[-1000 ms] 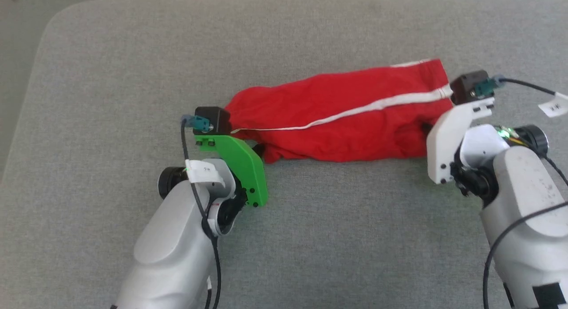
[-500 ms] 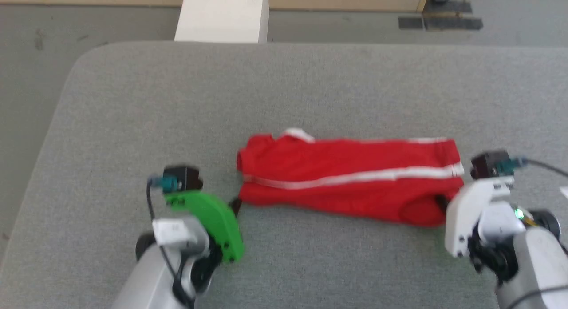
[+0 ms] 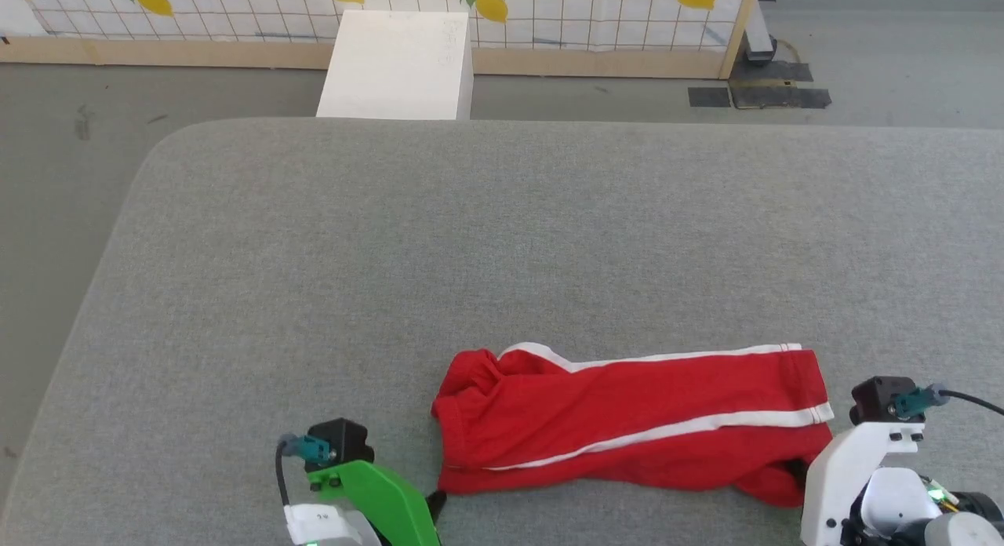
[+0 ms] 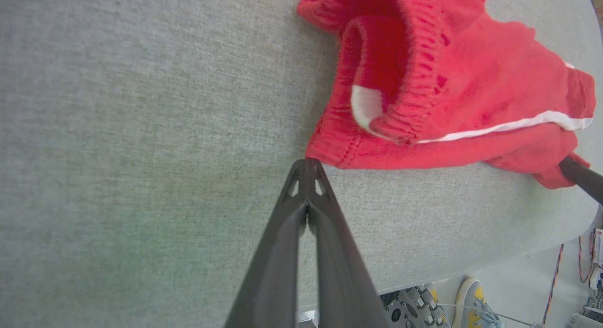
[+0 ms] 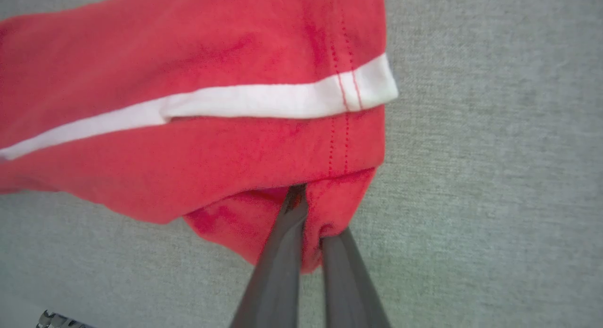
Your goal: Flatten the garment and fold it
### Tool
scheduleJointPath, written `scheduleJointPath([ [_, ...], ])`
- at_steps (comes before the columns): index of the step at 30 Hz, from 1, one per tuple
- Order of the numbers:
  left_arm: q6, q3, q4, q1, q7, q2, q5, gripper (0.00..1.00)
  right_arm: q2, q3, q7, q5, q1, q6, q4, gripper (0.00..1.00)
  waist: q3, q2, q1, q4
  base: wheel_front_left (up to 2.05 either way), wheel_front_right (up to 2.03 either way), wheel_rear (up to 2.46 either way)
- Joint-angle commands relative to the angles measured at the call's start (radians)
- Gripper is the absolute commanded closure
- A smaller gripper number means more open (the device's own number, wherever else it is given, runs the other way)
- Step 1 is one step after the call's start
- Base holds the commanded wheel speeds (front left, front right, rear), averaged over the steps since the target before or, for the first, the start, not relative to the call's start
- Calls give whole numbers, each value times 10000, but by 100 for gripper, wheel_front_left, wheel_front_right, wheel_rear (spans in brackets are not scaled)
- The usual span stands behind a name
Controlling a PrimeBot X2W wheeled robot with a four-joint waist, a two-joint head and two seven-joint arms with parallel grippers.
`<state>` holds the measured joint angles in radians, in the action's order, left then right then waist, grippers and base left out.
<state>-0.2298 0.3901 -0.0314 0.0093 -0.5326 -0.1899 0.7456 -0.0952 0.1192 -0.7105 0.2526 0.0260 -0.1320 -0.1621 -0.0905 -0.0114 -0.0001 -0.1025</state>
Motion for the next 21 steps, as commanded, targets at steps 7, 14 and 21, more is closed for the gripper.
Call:
scheduleJointPath([
  [7,-138,-227,118,34,90,84,284,0,192,-69,431,13,-138,13,-82,0,195,114,1,-7,0,0,0],
  [14,-283,-750,759,118,200,-230,428,0,43,-21,419,633,-360,13,413,0,389,114,1,0,0,0,0],
  [21,-376,-1700,1582,-8,1851,-844,-401,0,-199,758,175,959,-236,13,1141,0,319,114,1,22,0,0,0],
])
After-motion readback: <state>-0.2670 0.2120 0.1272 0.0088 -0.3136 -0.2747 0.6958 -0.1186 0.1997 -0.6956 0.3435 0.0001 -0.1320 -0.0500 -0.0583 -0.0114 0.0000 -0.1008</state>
